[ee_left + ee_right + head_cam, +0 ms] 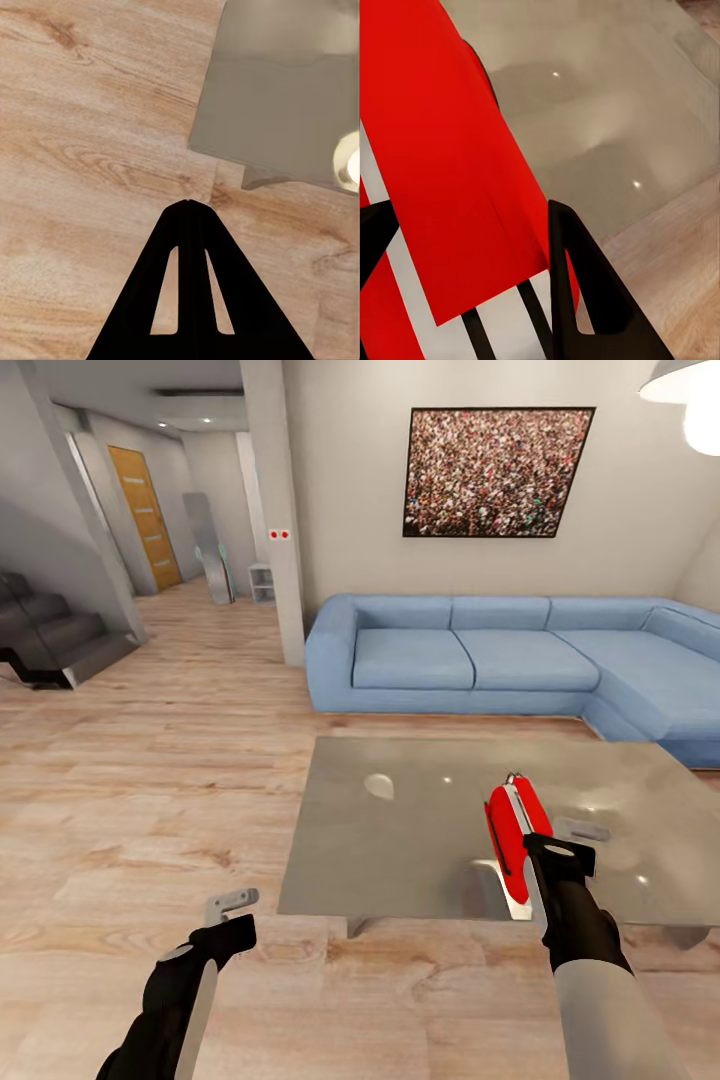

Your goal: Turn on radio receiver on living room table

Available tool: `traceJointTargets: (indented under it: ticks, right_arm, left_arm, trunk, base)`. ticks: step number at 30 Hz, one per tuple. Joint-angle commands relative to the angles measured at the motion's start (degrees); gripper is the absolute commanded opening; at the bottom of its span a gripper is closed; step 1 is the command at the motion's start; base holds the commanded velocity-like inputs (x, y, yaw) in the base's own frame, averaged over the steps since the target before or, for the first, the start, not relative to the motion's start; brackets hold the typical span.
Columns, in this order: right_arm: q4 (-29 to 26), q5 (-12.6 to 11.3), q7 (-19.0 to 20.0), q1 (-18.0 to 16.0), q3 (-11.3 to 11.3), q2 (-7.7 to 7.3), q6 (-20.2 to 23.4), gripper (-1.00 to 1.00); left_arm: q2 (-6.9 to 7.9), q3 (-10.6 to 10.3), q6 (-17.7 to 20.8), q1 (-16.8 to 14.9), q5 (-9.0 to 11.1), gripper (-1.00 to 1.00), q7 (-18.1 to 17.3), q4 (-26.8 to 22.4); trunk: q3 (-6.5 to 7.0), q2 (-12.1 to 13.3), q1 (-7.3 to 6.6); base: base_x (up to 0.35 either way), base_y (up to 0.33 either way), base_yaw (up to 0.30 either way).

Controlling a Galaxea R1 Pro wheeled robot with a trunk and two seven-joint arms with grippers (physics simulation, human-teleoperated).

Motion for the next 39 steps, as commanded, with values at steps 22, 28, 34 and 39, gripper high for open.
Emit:
traceJointTargets:
  ticks: [22,28,34,39]
  right_arm:
    - [0.0,0.4,0.1,0.0,0.0,0.0,0.0,-1.0]
    - [0.1,0.3,0.0,0.0,0.0,0.0,0.0,-1.0]
    - [0.1,0.3,0.1,0.0,0.0,0.0,0.0,-1.0]
    - [0.7,-0.2,0.4,0.0,0.1,0.0,-0.1,-1.0]
  left_arm:
    - [0.0,0.0,-0.3,0.0,0.1,-1.0,-0.2,0.0]
    - [0.0,0.0,-0.3,0.0,0.1,-1.0,-0.3,0.0]
    - [0.0,0.0,-0.3,0.0,0.1,-1.0,-0.3,0.0]
    - [0.0,0.0,-0.3,0.0,0.1,-1.0,-0.3,0.0]
  trunk:
    - [0.0,0.0,0.0]
    - [0.0,0.0,0.0]
    - [0.0,0.0,0.0]
    - [0.0,0.0,0.0]
  base:
    - [0.306,0.0,0.0]
    - [0.015,0.0,0.0]
    - [0.0,0.0,0.0]
    - [0.0,0.0,0.0]
